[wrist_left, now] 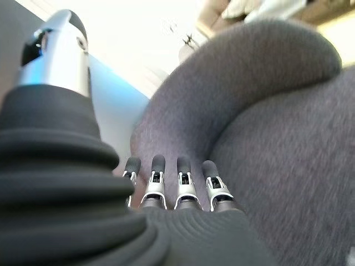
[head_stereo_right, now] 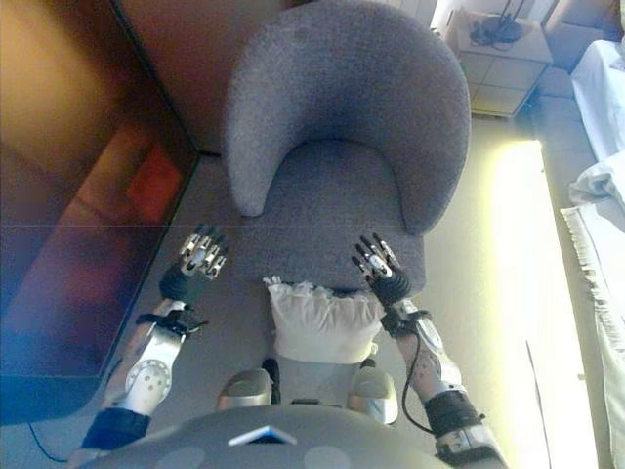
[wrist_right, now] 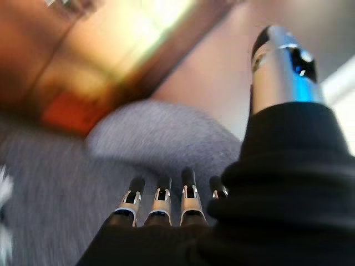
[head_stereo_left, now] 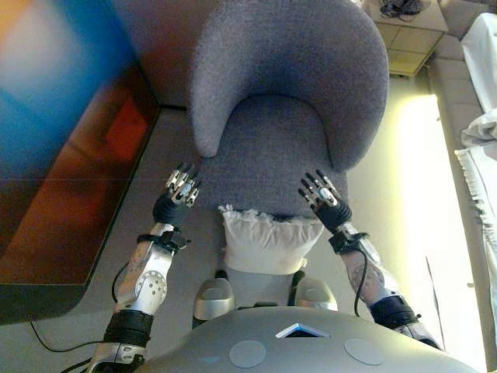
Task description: Pick up the cushion and take it to the sofa
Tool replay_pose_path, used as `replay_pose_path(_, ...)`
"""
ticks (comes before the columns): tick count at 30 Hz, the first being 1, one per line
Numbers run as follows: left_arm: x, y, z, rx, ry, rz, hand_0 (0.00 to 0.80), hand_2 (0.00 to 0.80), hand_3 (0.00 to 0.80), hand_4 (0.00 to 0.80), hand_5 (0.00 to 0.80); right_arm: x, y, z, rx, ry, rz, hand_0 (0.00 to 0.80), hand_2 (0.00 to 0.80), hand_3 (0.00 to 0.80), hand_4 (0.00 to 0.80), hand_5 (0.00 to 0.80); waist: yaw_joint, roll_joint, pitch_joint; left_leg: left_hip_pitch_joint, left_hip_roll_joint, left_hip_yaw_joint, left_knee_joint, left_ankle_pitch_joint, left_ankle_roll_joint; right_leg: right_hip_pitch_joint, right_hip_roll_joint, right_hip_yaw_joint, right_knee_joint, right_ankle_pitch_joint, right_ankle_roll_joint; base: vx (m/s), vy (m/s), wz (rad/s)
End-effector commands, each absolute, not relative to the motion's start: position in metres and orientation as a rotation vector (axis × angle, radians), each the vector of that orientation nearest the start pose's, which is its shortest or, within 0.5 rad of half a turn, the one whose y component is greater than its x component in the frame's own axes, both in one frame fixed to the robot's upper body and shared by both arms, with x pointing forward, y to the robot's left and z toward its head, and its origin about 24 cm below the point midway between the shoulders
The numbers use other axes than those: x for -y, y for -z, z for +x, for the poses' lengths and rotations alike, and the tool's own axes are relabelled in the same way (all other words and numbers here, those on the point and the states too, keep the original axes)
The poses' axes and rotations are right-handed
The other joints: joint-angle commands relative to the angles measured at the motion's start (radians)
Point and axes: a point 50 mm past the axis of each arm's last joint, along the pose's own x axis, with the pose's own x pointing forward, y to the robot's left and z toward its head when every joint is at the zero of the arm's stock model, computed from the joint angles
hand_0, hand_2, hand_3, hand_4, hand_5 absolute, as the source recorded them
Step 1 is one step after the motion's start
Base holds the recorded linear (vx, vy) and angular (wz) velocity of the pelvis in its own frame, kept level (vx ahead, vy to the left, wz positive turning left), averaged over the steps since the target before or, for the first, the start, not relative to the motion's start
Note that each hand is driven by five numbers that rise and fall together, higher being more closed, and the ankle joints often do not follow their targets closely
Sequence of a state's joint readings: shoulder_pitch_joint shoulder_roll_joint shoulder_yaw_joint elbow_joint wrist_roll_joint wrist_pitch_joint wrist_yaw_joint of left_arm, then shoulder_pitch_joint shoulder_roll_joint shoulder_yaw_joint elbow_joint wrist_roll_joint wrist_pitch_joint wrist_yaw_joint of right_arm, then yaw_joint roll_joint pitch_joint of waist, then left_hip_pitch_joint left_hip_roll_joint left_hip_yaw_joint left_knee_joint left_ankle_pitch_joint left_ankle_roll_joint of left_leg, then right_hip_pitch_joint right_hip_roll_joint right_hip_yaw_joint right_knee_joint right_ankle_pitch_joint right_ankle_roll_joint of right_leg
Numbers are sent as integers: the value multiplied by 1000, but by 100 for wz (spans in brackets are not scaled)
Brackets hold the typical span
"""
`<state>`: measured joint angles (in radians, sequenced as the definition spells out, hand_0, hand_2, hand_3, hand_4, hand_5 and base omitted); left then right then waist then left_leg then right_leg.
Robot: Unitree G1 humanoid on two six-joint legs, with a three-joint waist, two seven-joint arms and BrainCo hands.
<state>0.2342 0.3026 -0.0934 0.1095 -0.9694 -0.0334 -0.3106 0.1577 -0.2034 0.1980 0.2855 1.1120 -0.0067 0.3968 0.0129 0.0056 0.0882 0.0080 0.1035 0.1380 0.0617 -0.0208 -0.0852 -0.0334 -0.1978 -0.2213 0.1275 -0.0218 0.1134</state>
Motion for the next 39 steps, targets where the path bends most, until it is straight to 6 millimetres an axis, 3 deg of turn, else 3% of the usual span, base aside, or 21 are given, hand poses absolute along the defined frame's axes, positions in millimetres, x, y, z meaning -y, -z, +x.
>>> replay_pose_path(1, -180, -3, 200, -91, 366, -998, 0, 0, 0, 0, 0, 138, 12, 209, -79, -438, 1242, 0, 0, 0, 0, 0, -11, -4, -6, 18, 47, 22, -36, 28, -22, 19, -86, -54, -25, 69, 94, -33, 54, 4)
replay_pose_path(4, -158, -7, 197, 0, 538, -1372, 0, 0, 0, 0, 0, 132, -9, 215, 138, -618, 1613, 0, 0, 0, 0, 0, -15, -3, -14, 16, 48, 46, -62, 35, -18, 16, -90, -73, -47, 82, 105, -20, 35, -4)
replay_pose_path(6, -151, -9, 196, 62, 573, -1502, 0, 0, 0, 0, 0, 133, -18, 219, 209, -658, 1627, 0, 0, 0, 0, 0, -18, -1, -19, 19, 50, 57, -68, 34, -19, 16, -87, -70, -59, 87, 109, 22, 26, -9)
replay_pose_path(10, -146, -3, 193, 85, 540, -1501, 0, 0, 0, 0, 0, 124, -16, 223, 149, -612, 1615, 0, 0, 0, 0, 0, -18, -4, -30, 30, 52, 76, -64, 25, -17, 28, -82, -63, -75, 86, 109, 51, 12, -9)
replay_pose_path(13, -150, -1, 190, 76, 512, -1495, 0, 0, 0, 0, 0, 121, -7, 214, 90, -600, 1608, 0, 0, 0, 0, 0, -16, -10, -42, 33, 53, 82, -61, 22, -14, 37, -71, -52, -83, 78, 103, 68, -6, -3)
replay_pose_path(23, -156, 3, 184, 33, 482, -1453, 0, 0, 0, 0, 0, 122, 0, 204, 30, -591, 1603, 0, 0, 0, 0, 0, -8, -16, -53, 36, 50, 76, -63, 25, -14, 58, -49, -38, -100, 65, 90, 31, -6, -3)
replay_pose_path(25, -162, 6, 185, 18, 426, -1370, 0, 0, 0, 0, 0, 123, 3, 204, 2, -570, 1554, 0, 0, 0, 0, 0, -6, -15, -52, 32, 51, 74, -58, 25, -16, 58, -47, -37, -101, 64, 88, 5, 3, -2)
replay_pose_path(26, -172, 9, 186, 4, 348, -1227, 0, 0, 0, 0, 0, 126, 7, 205, -30, -532, 1457, 0, 0, 0, 0, 0, -5, -15, -50, 30, 52, 70, -53, 23, -17, 59, -46, -36, -100, 62, 86, 13, 3, -4)
replay_pose_path(30, -213, -5, 194, -35, 109, -537, 0, 0, 0, 0, 0, 157, 20, 210, -153, -315, 751, 0, 0, 0, 0, 0, 11, -23, -31, 17, 45, 47, -7, 10, -21, 67, -46, -32, -105, 64, 79, -3, -8, 0)
replay_pose_path(34, -232, -8, 195, -85, 3, -423, 0, 0, 0, 0, 0, 180, 18, 211, -156, -244, 551, 0, 0, 0, 0, 0, 22, -42, -9, -24, 52, 40, 100, -22, -32, 66, -46, -24, -105, 66, 63, -19, -46, 2)
replay_pose_path(39, -235, 0, 203, -126, -61, -247, 0, 0, 0, 0, 0, 195, 17, 223, -163, -118, 362, 0, 0, 0, 0, 0, 17, -45, 31, -75, 66, 56, 205, -53, -40, 57, -57, -30, -89, 75, 55, -35, 25, 14)
